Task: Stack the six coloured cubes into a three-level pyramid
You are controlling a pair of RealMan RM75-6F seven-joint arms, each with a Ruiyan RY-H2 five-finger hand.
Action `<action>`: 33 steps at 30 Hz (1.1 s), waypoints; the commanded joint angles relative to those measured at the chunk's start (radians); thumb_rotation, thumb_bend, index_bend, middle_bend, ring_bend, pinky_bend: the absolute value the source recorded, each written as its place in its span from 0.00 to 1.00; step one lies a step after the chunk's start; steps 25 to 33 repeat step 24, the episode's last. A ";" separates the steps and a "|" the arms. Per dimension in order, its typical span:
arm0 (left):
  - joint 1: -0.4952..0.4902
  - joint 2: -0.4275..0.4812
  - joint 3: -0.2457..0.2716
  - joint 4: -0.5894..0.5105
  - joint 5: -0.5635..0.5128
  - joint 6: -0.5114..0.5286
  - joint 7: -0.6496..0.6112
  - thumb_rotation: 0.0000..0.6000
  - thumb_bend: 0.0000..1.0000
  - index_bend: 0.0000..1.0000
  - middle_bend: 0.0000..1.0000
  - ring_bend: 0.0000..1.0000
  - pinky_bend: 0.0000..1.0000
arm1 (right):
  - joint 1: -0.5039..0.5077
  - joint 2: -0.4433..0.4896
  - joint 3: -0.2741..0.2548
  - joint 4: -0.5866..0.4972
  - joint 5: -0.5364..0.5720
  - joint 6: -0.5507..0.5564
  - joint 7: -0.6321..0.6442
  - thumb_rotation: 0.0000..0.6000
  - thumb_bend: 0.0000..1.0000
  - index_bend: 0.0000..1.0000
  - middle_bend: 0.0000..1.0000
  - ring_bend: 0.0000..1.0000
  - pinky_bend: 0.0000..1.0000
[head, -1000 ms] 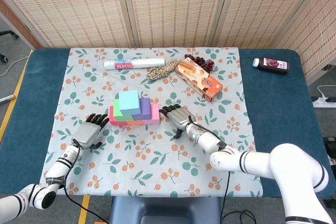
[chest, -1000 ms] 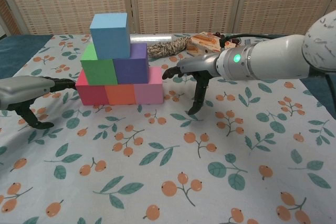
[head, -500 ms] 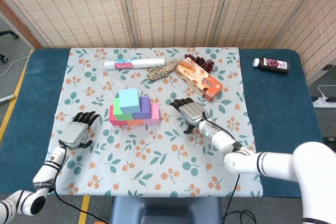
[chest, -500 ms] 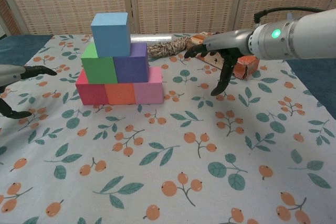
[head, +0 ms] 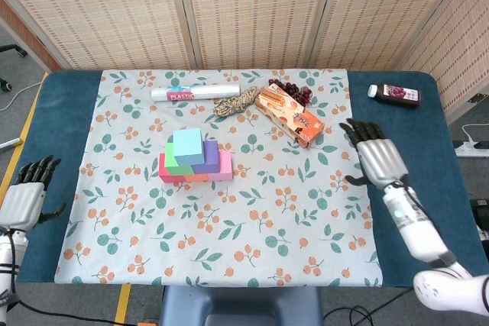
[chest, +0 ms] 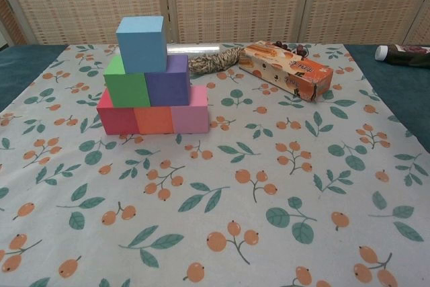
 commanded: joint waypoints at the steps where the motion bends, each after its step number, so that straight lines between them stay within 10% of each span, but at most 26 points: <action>1: 0.026 0.012 0.001 -0.009 0.007 0.037 -0.016 1.00 0.31 0.00 0.00 0.00 0.00 | -0.085 0.037 -0.036 -0.012 -0.088 0.089 0.046 1.00 0.04 0.00 0.00 0.00 0.00; 13: 0.222 0.019 0.087 -0.116 0.146 0.298 0.047 1.00 0.31 0.00 0.00 0.00 0.00 | -0.538 -0.082 -0.157 0.199 -0.424 0.512 0.246 1.00 0.04 0.00 0.00 0.00 0.00; 33: 0.255 -0.016 0.087 -0.132 0.186 0.313 0.080 1.00 0.31 0.00 0.00 0.00 0.00 | -0.678 -0.146 -0.130 0.258 -0.481 0.559 0.242 1.00 0.04 0.00 0.00 0.00 0.00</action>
